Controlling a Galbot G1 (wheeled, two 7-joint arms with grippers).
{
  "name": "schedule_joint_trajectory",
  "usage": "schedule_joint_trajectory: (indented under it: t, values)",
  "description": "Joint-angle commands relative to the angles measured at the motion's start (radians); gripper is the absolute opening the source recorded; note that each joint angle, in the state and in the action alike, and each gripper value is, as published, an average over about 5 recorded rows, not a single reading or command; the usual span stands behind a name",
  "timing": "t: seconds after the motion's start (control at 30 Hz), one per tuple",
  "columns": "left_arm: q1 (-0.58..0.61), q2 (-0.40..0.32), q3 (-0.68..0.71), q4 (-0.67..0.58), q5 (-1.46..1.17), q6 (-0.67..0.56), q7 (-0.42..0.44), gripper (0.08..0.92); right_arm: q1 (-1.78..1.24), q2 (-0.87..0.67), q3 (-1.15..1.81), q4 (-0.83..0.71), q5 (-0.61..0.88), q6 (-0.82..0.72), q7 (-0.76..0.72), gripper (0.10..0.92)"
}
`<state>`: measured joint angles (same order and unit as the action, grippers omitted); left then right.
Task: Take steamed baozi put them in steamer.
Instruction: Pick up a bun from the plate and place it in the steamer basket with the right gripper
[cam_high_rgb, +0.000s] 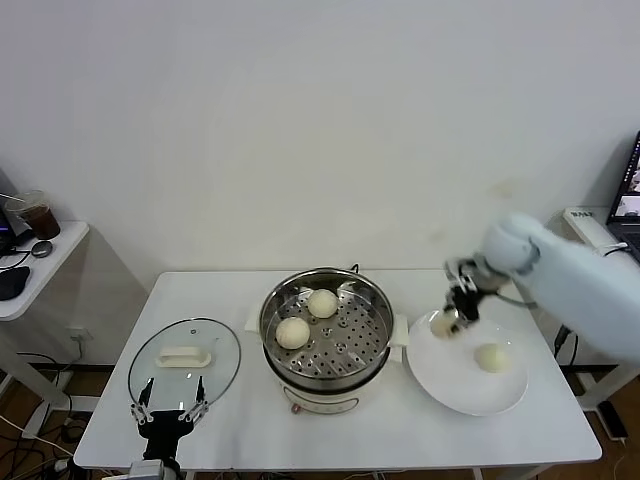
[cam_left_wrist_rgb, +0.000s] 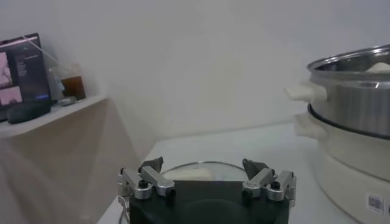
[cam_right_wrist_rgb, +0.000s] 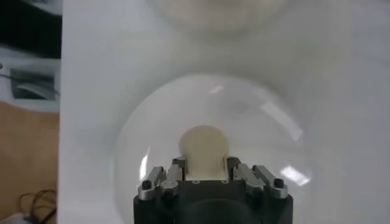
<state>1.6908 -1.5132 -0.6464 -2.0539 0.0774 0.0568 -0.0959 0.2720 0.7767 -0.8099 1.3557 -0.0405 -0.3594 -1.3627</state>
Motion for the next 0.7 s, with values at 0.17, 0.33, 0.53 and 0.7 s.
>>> schedule_joint_trajectory:
  t: [0.17, 0.33, 0.53, 0.7]
  values:
    - [0.005, 0.0, 0.009, -0.013, 0.004, -0.003, -0.007, 0.823, 0.411, 0.337, -0.184, -0.141, 0.328, 0.24, -0.026, 0.424]
    - [0.007, -0.007, 0.011, -0.023, 0.004, -0.004, -0.007, 0.823, 0.411, 0.433, -0.277, -0.204, 0.421, 0.681, 0.034, 0.425]
    - [0.012, -0.014, 0.003, -0.037, 0.002, -0.005, -0.009, 0.823, 0.362, 0.43, -0.331, -0.023, 0.172, 0.839, 0.092, 0.432]
    - [0.015, -0.019, 0.002, -0.041, 0.002, -0.007, -0.012, 0.823, 0.332, 0.421, -0.355, 0.125, -0.015, 0.862, 0.108, 0.43]
